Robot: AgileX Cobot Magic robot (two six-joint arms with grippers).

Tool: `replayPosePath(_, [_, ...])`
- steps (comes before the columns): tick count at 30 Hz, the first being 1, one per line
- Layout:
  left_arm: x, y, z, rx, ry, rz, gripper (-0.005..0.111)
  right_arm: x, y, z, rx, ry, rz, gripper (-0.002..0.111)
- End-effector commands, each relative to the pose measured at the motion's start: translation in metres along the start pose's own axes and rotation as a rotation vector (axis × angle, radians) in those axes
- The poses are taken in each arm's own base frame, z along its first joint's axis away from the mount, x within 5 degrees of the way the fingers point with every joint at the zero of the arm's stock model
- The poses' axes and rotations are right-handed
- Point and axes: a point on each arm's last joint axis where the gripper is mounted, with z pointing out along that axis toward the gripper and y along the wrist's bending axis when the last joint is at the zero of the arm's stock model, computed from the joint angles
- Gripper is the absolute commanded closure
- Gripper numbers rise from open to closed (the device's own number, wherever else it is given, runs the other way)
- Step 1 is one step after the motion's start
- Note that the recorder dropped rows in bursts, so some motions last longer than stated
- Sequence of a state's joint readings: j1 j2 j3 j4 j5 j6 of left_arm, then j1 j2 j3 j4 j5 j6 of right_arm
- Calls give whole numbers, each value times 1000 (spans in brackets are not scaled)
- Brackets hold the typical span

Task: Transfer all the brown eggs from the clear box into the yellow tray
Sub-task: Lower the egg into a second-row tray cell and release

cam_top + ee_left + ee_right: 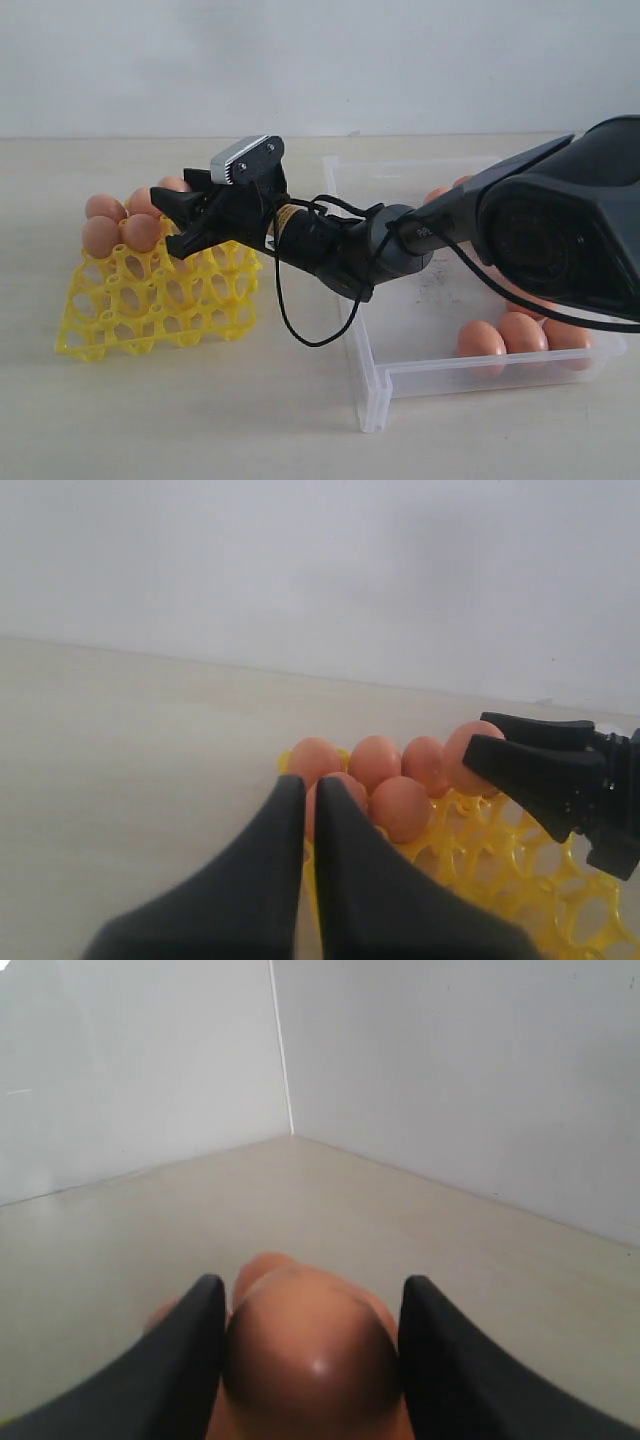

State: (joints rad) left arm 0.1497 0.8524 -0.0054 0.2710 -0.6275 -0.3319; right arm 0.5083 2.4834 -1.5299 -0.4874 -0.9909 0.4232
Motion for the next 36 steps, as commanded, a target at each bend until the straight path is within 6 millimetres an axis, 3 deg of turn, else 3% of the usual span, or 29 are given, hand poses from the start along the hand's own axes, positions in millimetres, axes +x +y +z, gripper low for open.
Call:
replayPosePath(1, [0, -1, -1, 11, -14, 10, 103, 13, -2, -2, 13, 38, 13, 108])
replayPosePath(14, [0, -1, -1, 11, -14, 10, 103, 21, -3, -2, 33, 125, 13, 108])
replayPosePath(36, [0, -1, -1, 11, -14, 14, 103, 21, -3, -2, 35, 124, 46, 108])
